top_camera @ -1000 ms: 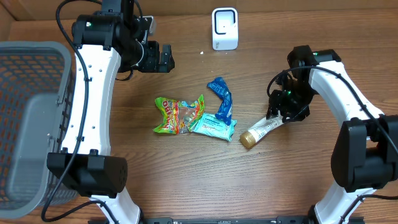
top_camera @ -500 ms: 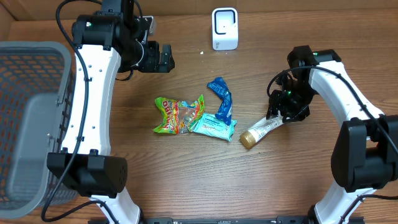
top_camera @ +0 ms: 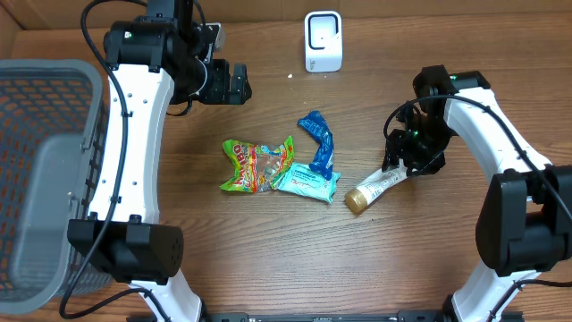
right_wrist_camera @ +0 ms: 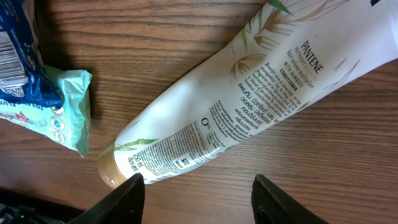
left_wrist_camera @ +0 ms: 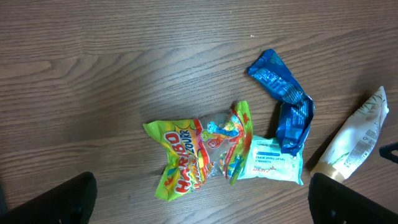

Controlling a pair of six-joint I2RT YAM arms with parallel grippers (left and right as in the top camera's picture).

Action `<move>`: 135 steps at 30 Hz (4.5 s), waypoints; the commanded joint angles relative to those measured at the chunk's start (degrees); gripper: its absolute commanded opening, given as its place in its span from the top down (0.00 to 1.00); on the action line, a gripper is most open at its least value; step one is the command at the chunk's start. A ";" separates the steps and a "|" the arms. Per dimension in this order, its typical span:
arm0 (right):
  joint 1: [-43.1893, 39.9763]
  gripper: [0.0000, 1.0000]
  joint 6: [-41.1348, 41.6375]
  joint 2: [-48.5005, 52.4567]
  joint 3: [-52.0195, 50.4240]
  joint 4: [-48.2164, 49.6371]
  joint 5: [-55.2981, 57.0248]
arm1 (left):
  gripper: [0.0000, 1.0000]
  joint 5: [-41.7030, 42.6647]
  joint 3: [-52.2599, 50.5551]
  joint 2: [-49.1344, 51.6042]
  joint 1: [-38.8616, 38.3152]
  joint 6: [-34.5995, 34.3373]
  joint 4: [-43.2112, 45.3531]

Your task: Scan the item barcode

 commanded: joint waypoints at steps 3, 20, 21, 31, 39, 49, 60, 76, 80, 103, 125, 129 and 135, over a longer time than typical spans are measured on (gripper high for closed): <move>0.13 0.43 -0.02 -1.55 1.46 0.17 -0.33 | 0.00 -0.20 0.96 -0.26 -0.39 1.09 0.00; -0.55 0.57 2.47 -1.55 3.23 4.09 0.13 | 0.00 -0.17 0.96 -0.26 -0.39 1.09 -0.02; -0.61 0.57 3.26 -1.55 4.07 4.31 0.31 | 0.00 -0.20 0.96 -0.26 -0.39 1.09 0.00; 0.35 0.47 3.50 -1.51 5.09 1.11 2.67 | 0.00 -0.17 0.96 -0.26 -0.39 1.09 0.00; 2.43 0.49 7.80 -1.51 -2.60 -2.71 1.90 | 0.00 -0.20 0.96 -0.26 -0.39 1.09 0.00; 8.41 0.57 8.02 -1.51 -16.61 4.02 -1.92 | 0.00 -0.17 0.96 -0.26 -0.39 1.09 0.00; 11.34 0.57 15.06 -1.53 -16.31 15.89 -6.95 | 0.00 -0.17 0.96 -0.26 -0.39 1.09 0.00; 1.46 0.57 23.89 -1.53 -11.13 33.51 -4.79 | 0.00 -0.17 0.96 -0.26 -0.37 1.09 0.00; -0.46 0.57 23.56 -1.55 -10.25 33.94 -5.09 | 0.00 -0.17 0.94 -0.26 -0.39 1.09 0.00; -0.57 0.34 7.21 6.95 5.53 30.84 11.50 | 0.00 -0.17 0.96 -0.26 -0.42 1.09 0.00; -0.55 0.32 7.48 9.99 5.53 4.11 7.76 | 0.00 -0.20 0.94 -0.26 -0.42 1.09 0.00; -0.55 0.29 6.95 9.94 5.68 -1.51 6.75 | 0.00 -0.17 0.96 -0.26 -0.39 1.09 0.00; 0.07 0.27 0.98 8.74 10.51 -4.50 4.72 | 0.00 -0.17 0.96 -0.26 -0.39 1.09 0.00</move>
